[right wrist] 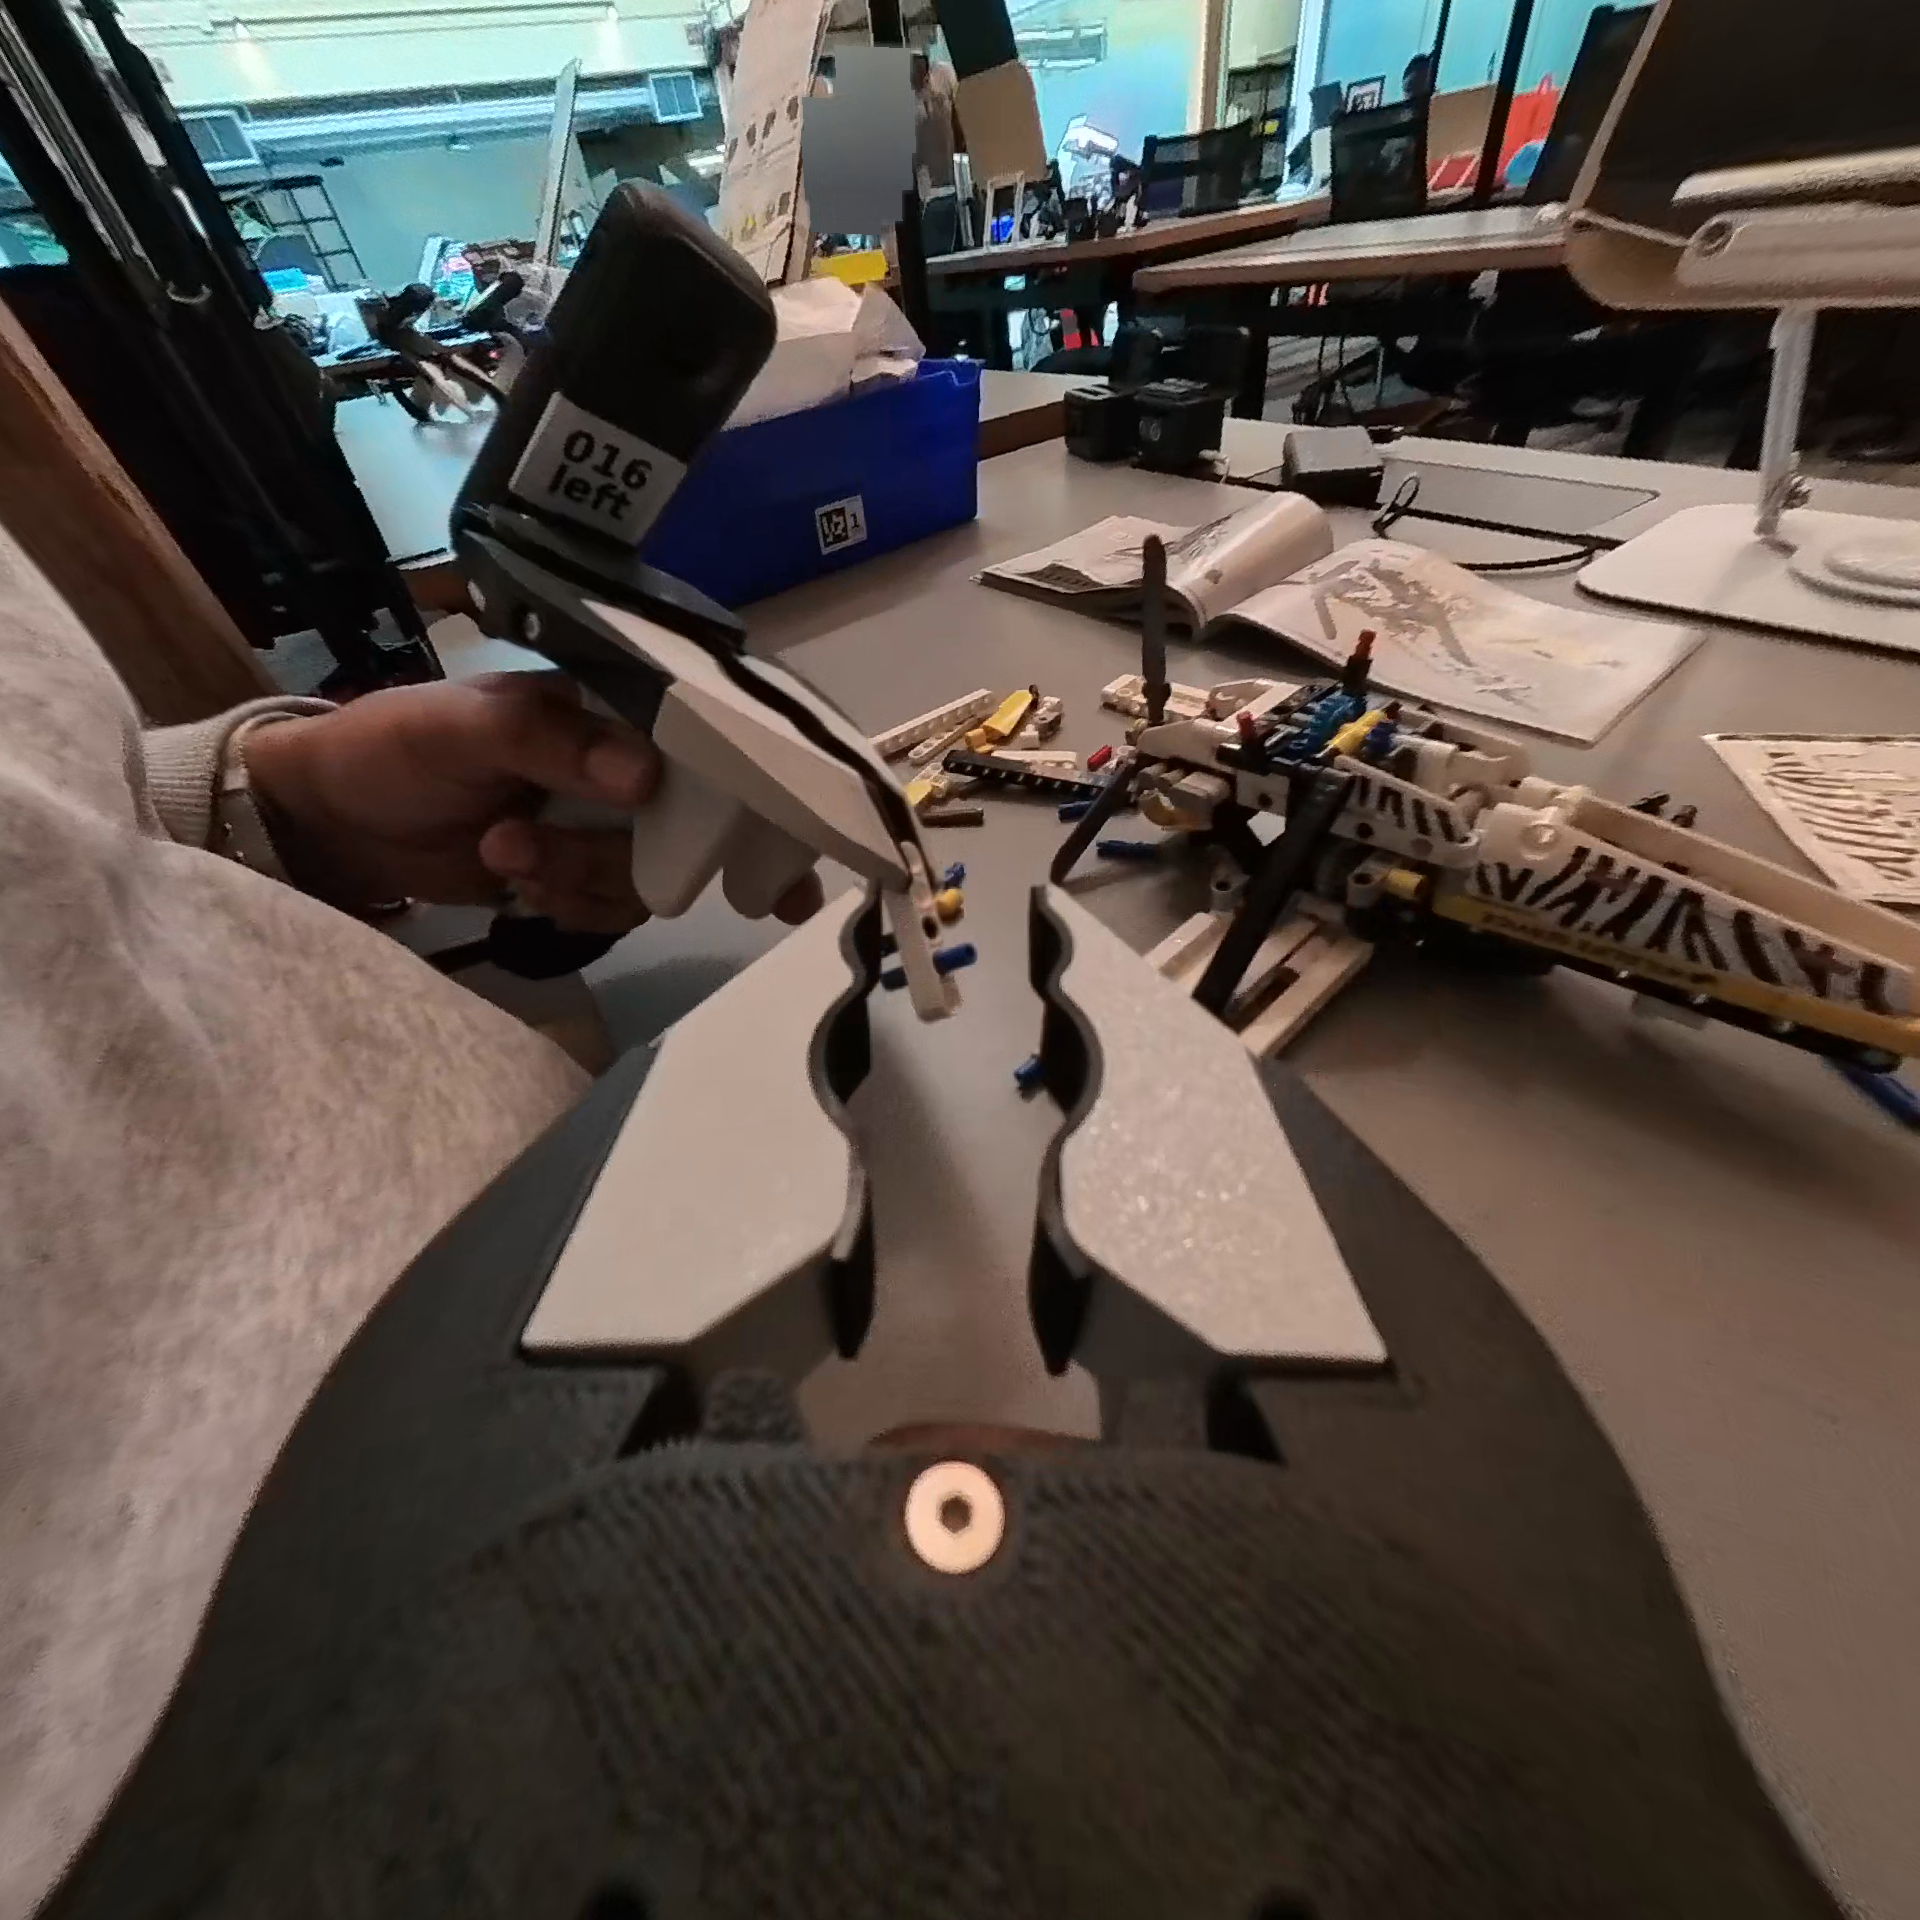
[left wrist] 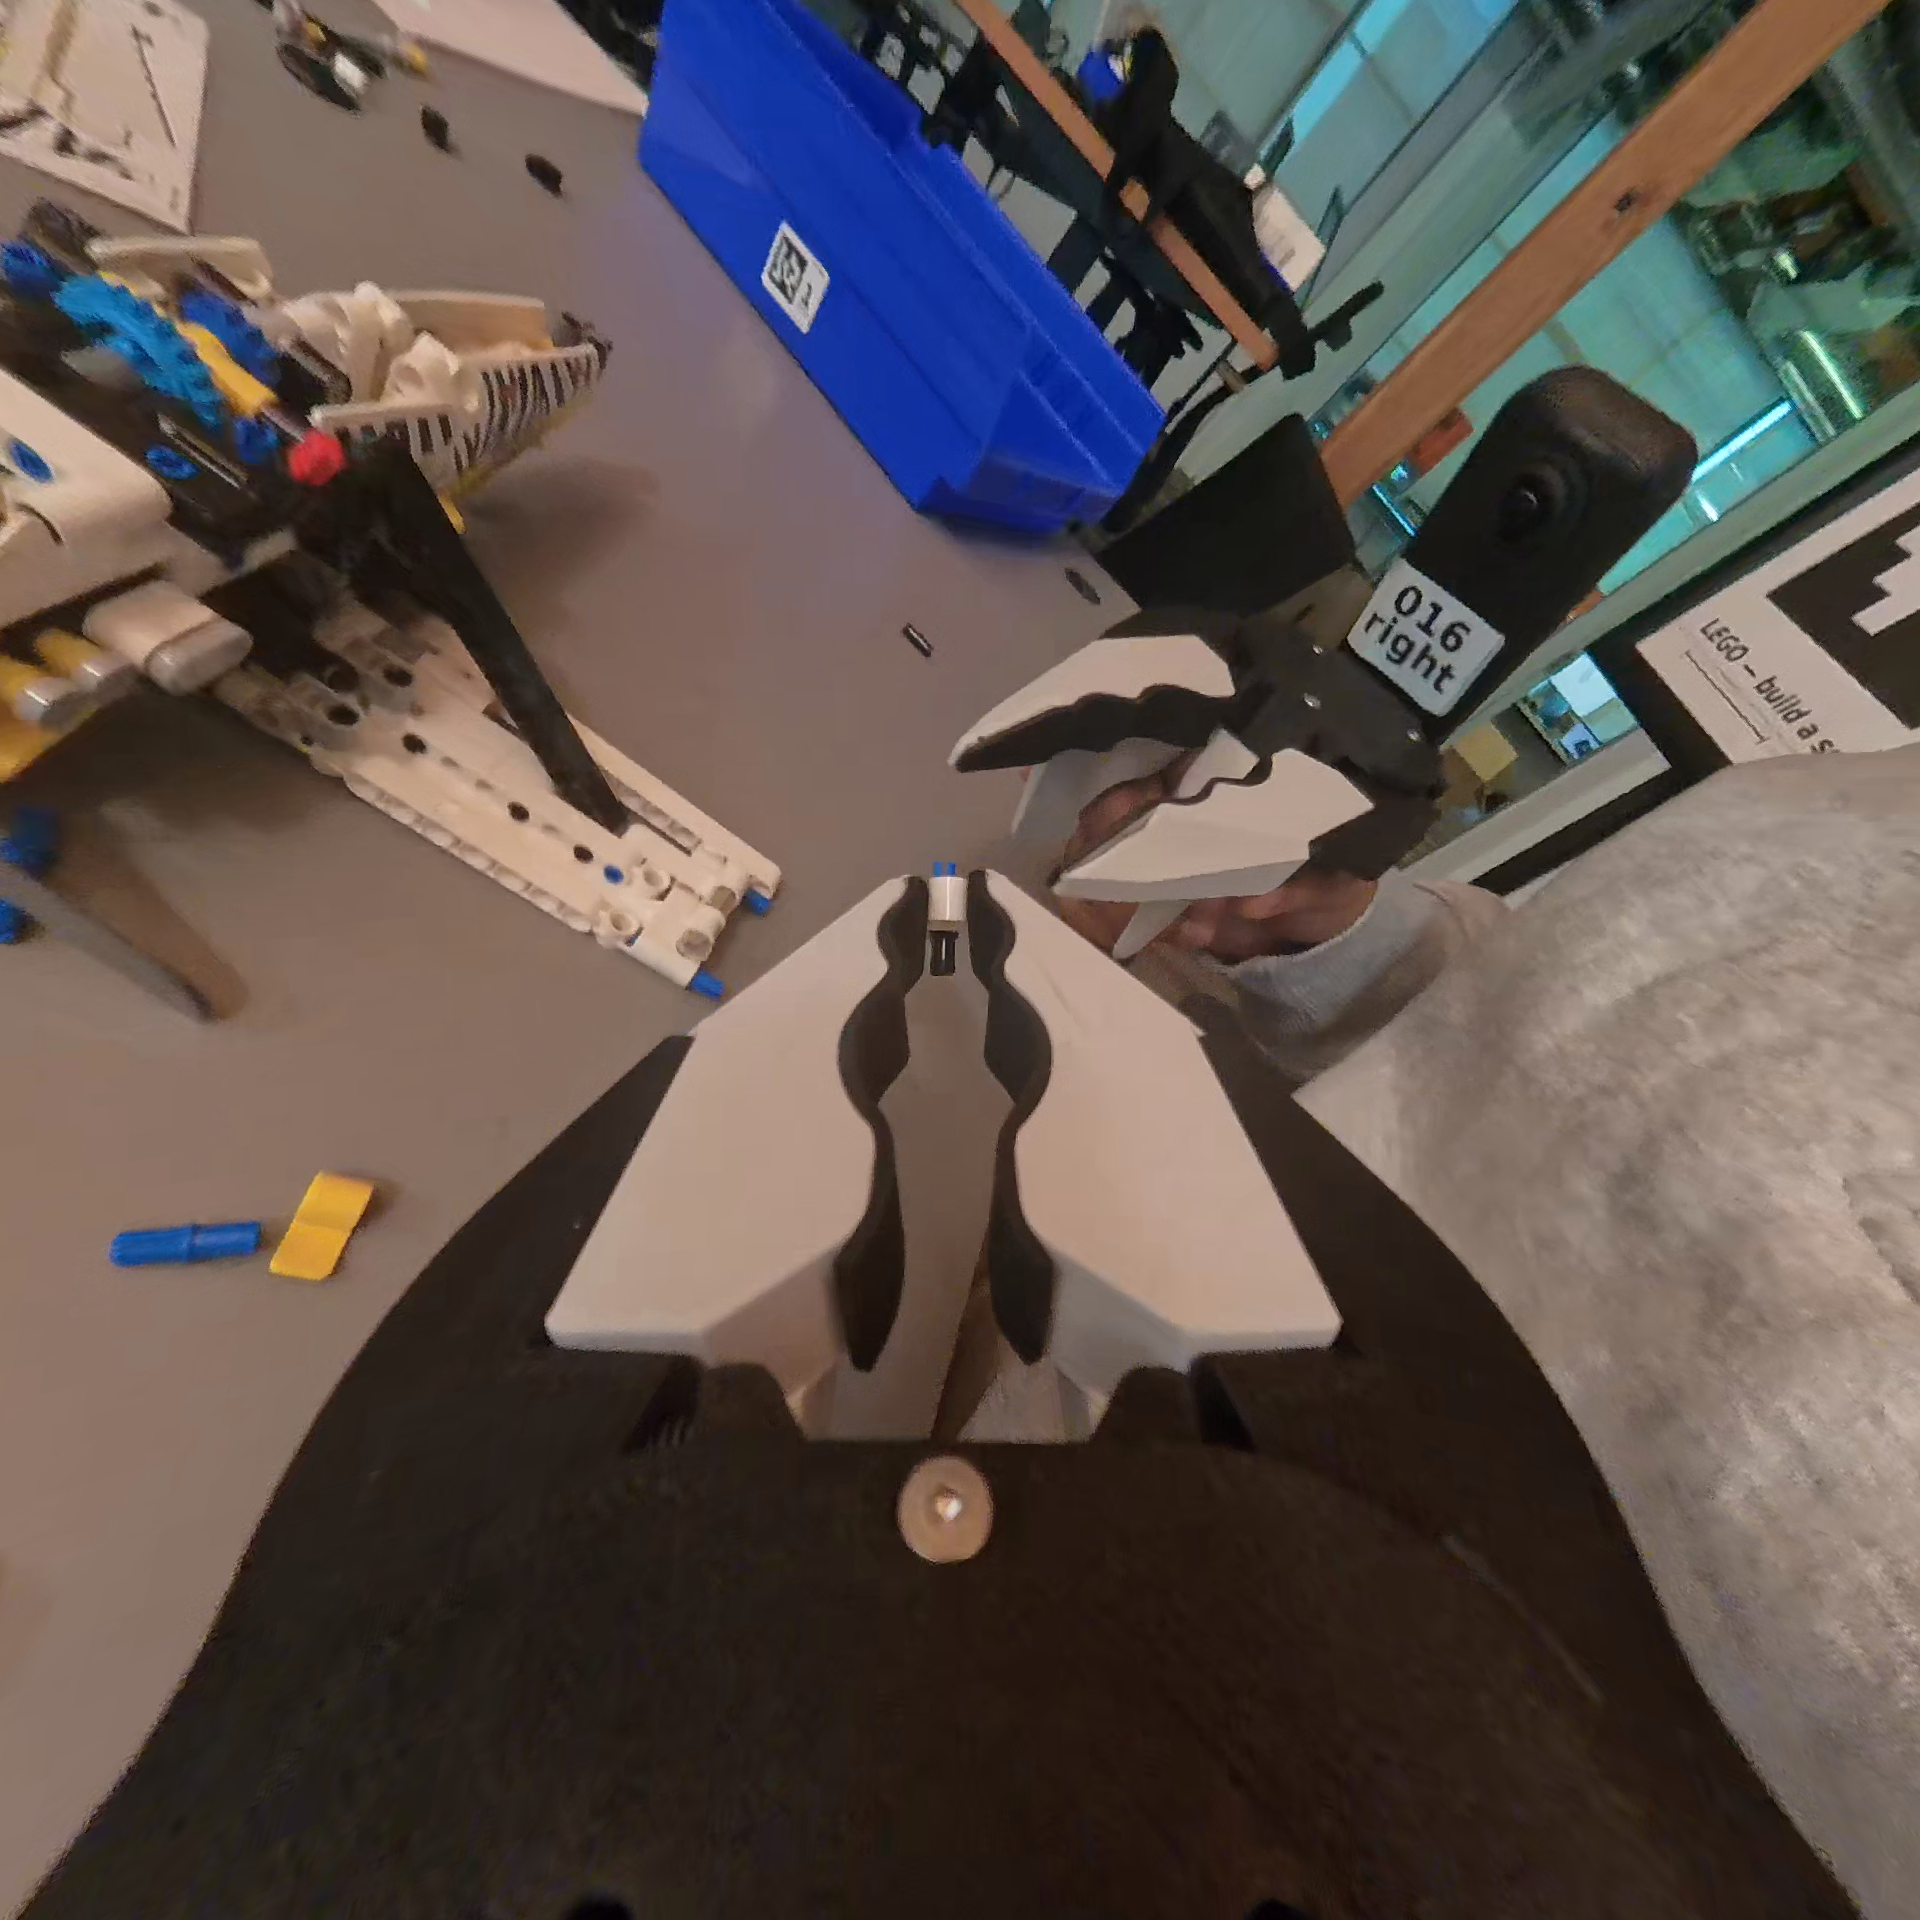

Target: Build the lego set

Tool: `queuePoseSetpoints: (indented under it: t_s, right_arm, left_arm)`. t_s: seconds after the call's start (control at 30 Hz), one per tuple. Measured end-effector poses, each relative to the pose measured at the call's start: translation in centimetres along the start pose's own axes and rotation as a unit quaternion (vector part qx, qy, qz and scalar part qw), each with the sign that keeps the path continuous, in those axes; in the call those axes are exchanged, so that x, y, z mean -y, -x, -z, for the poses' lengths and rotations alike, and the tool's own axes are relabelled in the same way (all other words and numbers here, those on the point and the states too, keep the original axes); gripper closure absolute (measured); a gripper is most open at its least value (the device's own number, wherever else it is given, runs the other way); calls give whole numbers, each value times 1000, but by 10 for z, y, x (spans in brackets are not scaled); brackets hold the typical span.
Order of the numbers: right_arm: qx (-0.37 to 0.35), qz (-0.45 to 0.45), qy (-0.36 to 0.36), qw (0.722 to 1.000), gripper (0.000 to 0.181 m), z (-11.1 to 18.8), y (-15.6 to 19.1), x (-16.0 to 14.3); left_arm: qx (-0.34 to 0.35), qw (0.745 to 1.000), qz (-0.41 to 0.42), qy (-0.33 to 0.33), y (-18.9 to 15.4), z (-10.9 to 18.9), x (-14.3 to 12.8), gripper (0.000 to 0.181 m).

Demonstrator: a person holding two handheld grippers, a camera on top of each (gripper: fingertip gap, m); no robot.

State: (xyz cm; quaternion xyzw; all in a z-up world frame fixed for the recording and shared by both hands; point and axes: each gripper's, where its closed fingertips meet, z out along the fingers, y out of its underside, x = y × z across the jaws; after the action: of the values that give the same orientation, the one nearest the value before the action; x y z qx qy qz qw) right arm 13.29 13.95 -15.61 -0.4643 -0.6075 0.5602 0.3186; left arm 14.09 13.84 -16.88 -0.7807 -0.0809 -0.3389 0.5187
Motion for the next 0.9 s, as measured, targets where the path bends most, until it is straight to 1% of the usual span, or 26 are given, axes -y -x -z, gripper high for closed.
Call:
queuePoseSetpoints:
  t_s: [0.13,0.2,0.23,0.3,0.4,0.43,0.5,0.53,0.63,0.73,0.77,0.83,0.9]
  right_arm:
    - [22,-17,43,999,143,-7,8,-17]
    - [32,-11,57,998,143,-10,14,-23]
    - [33,-4,58,998,146,-10,16,-25]
    - [33,10,62,997,166,-11,20,-28]
    - [12,18,62,998,169,-10,18,-29]
    - [4,11,66,998,171,-10,15,-31]
    - [-11,-20,71,997,172,-10,11,-35]
    - [-19,-41,72,996,173,-9,8,-36]
    - [-68,-106,62,990,173,-5,-6,-39]
    - [-128,-153,70,977,172,3,-22,-49]
    - [-168,-160,87,969,173,7,-32,-56]
    - [-276,-158,135,939,172,21,-56,-74]
    - [-328,-150,145,921,173,28,-65,-77]
  left_arm:
    - [-23,999,12,18,-6,-3,-8,176]
    - [-32,999,11,30,-9,-5,-12,176]
    - [-34,999,11,37,-10,-6,-15,176]
    - [-33,999,7,42,-10,-7,-17,176]
    - [-28,999,8,38,-8,-8,-17,175]
    - [-14,999,11,31,-4,-9,-16,171]
    - [17,999,1,31,5,-9,-18,157]
    - [24,999,-8,34,7,-8,-20,154]
    - [62,996,-36,55,17,-6,-30,145]
    - [83,993,-57,64,22,-5,-36,145]
    - [80,993,-60,62,20,-5,-35,145]
    - [71,994,-61,49,17,-6,-32,148]
    - [64,995,-56,49,15,-6,-32,148]
